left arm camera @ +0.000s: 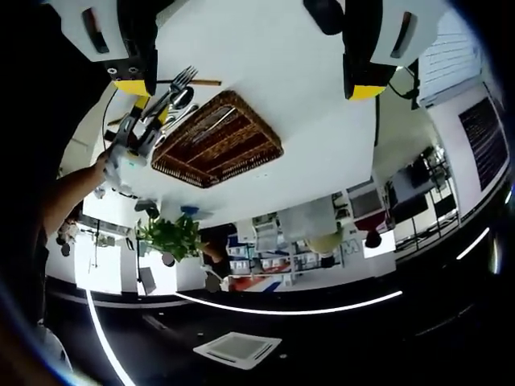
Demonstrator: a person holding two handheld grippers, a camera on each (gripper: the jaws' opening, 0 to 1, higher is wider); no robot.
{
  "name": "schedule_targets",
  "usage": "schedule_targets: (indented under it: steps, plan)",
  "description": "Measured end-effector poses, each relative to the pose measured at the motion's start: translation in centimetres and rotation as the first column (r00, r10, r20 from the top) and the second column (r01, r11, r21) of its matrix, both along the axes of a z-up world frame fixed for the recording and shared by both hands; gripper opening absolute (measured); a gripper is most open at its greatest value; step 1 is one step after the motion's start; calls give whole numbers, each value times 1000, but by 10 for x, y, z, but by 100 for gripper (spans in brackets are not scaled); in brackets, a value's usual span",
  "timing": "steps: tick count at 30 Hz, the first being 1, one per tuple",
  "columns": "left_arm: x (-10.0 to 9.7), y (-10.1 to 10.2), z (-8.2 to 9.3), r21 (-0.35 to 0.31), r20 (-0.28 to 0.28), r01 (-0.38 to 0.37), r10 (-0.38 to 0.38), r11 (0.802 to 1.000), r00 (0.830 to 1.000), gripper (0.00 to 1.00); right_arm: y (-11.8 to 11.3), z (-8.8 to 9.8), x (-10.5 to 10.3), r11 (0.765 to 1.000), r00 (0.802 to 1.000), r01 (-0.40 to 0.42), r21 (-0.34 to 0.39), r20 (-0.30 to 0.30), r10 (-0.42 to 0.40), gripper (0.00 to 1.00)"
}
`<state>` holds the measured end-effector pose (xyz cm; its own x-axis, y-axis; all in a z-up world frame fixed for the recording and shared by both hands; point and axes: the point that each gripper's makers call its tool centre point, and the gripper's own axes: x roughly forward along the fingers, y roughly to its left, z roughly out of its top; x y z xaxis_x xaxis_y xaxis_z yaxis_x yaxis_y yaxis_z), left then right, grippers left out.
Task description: Arrange the knives, forks, and spoons in their matching storage slots by inserting each utensil handle-first until every utensil is classified and aligned in the correct compartment
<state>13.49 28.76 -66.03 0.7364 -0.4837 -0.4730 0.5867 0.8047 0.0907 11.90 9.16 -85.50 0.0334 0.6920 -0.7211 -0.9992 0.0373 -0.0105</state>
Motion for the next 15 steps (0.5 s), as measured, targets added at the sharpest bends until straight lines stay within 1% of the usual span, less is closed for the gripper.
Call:
schedule_targets:
  steps: [3, 7, 12, 13, 15]
  plan:
    - [-1, 2, 0, 0, -1, -5, 5, 1000, 1000, 100, 0, -3, 1, 1000, 1000, -8, -8, 3, 8, 21]
    - [-3, 6, -1, 3, -6, -12, 12, 1000, 1000, 100, 1, -10, 2, 1000, 1000, -3, -9, -19, 3, 20]
    - [-3, 6, 0, 5, -6, -16, 16, 1000, 1000, 100, -1, -18, 3, 1000, 1000, -9, -22, -15, 8, 16]
    - [-3, 7, 0, 5, -5, -17, 17, 1000, 1000, 100, 3, -15, 5, 1000, 999, -31, 3, 9, 31, 15]
    - [-3, 6, 1, -3, -6, -19, 19, 1000, 1000, 100, -1, -15, 6, 1000, 1000, -19, -2, 4, 19, 10]
